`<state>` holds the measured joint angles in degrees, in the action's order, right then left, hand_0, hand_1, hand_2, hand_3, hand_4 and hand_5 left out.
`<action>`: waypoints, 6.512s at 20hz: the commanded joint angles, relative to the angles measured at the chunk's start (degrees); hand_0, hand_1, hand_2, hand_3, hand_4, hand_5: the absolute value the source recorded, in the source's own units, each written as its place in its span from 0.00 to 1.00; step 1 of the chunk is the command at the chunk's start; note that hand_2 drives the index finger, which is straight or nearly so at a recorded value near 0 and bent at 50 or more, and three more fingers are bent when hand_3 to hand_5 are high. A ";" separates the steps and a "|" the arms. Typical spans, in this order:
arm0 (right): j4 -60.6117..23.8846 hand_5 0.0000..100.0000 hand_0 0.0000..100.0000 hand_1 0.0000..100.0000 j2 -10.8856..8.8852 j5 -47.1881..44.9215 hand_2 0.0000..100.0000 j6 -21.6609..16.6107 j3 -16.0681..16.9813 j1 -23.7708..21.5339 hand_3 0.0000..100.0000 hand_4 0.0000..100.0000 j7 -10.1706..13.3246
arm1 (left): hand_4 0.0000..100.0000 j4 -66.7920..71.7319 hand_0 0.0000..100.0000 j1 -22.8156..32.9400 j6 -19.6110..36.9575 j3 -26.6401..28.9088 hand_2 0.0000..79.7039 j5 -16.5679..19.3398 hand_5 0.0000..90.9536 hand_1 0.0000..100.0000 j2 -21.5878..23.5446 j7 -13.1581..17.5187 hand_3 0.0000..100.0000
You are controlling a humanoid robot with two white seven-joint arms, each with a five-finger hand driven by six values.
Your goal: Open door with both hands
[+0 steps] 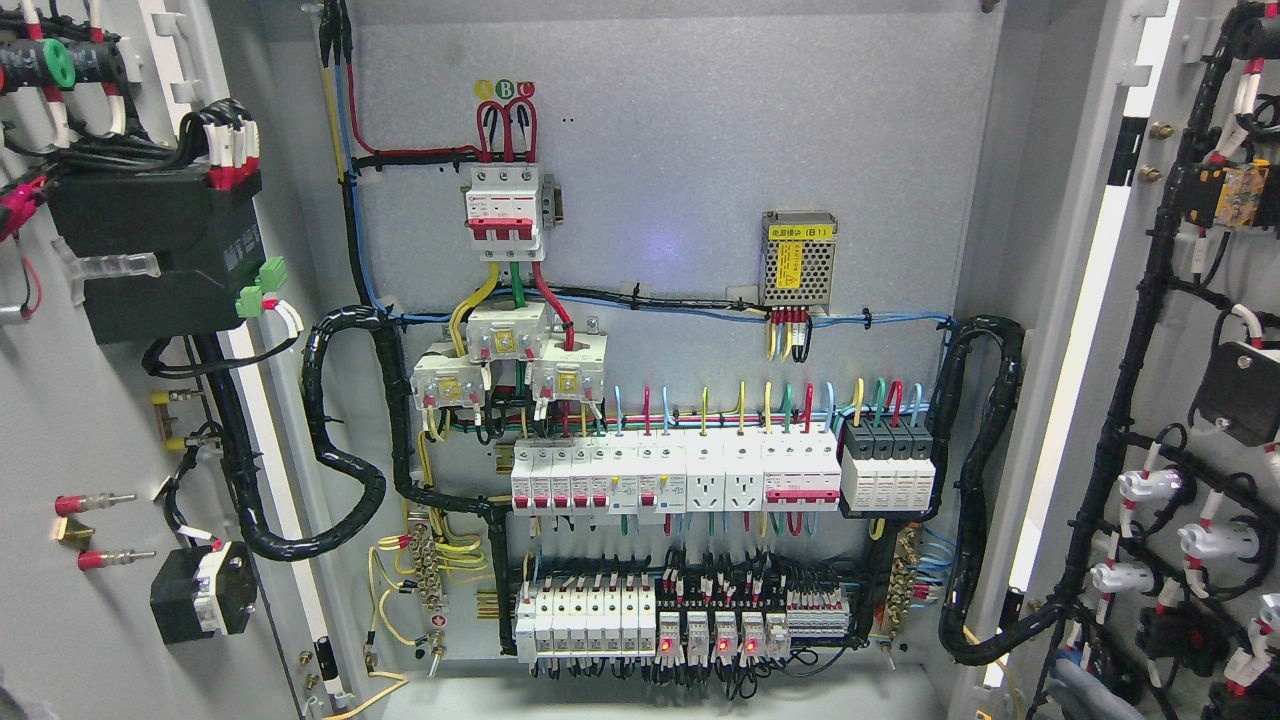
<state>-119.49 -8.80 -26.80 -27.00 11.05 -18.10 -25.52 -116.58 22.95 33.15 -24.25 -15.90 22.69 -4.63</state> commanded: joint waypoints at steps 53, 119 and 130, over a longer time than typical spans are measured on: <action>0.13 0.00 0.19 0.00 -1.66 -3.96 0.00 0.45 8.11 -1.06 0.00 0.00 0.30 | 0.00 -0.84 0.00 3.24 4.64 27.67 0.00 -21.62 0.00 0.00 12.29 -0.38 0.00; 2.85 0.00 0.19 0.00 0.01 -12.66 0.00 1.16 15.23 -4.57 0.00 0.00 -0.05 | 0.00 18.84 0.00 0.17 -4.50 39.45 0.00 -45.53 0.00 0.00 23.63 -0.30 0.00; 4.70 0.00 0.19 0.00 -0.08 -15.03 0.00 1.16 16.99 -4.04 0.00 0.00 0.39 | 0.00 18.93 0.00 -0.27 -4.41 39.37 0.00 -45.62 0.00 0.00 24.16 -0.30 0.00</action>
<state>-116.27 -9.08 -40.98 -25.86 26.59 -22.38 -25.63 -98.24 22.88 28.66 15.13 -61.44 46.28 -4.88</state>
